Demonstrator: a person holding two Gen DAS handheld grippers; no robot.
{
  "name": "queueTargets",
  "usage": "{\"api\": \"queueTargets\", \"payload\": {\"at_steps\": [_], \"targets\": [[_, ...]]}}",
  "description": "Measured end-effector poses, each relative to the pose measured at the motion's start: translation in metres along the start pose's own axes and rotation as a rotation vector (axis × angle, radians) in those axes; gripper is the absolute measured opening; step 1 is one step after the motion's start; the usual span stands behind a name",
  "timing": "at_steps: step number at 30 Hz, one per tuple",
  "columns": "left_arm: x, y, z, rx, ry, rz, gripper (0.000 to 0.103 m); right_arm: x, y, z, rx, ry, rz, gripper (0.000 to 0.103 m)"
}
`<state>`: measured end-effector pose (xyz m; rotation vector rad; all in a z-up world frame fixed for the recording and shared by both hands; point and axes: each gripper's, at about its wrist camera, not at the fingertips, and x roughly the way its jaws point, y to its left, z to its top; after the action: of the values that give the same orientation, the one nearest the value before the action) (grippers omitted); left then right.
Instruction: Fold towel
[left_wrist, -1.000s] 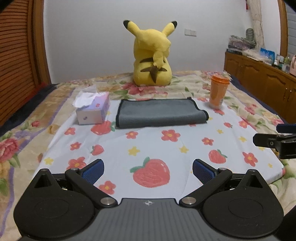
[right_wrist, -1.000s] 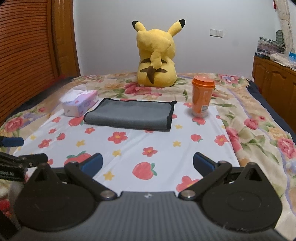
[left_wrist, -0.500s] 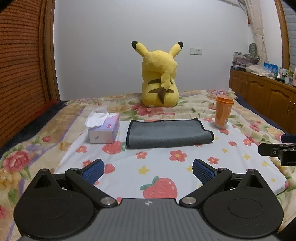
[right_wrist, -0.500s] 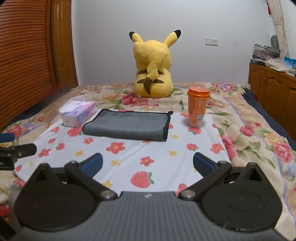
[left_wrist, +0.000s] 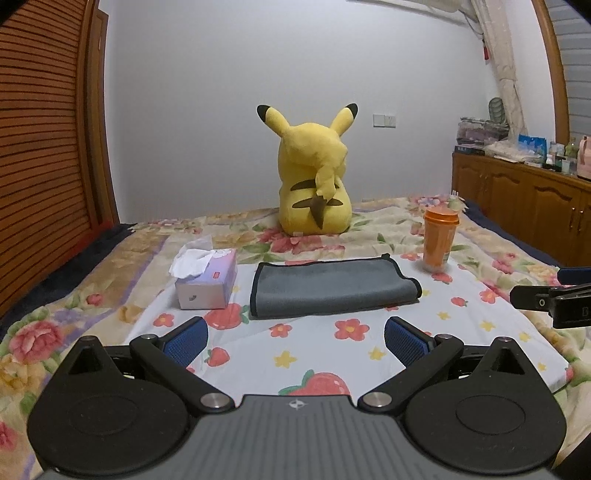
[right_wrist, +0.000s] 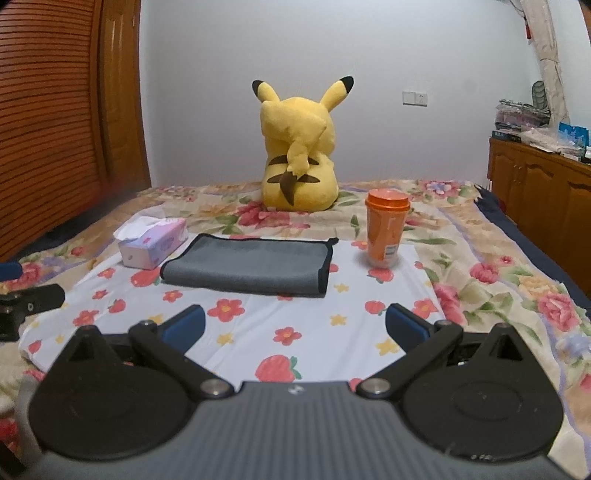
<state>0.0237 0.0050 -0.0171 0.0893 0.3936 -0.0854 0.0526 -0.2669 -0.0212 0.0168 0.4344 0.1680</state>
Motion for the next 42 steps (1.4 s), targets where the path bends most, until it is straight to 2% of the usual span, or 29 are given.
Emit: {"api": "queueTargets", "payload": {"at_steps": [16,42], "targets": [[-0.007,-0.001,0.002,0.008,-0.046,0.007,0.103,-0.012,-0.006,0.003,0.020,-0.093,-0.050,0.103],[-0.007,-0.002,0.000,0.002,-0.038,0.002,0.103,-0.012,-0.006,0.002,0.023,-0.094,-0.050,0.103]]}}
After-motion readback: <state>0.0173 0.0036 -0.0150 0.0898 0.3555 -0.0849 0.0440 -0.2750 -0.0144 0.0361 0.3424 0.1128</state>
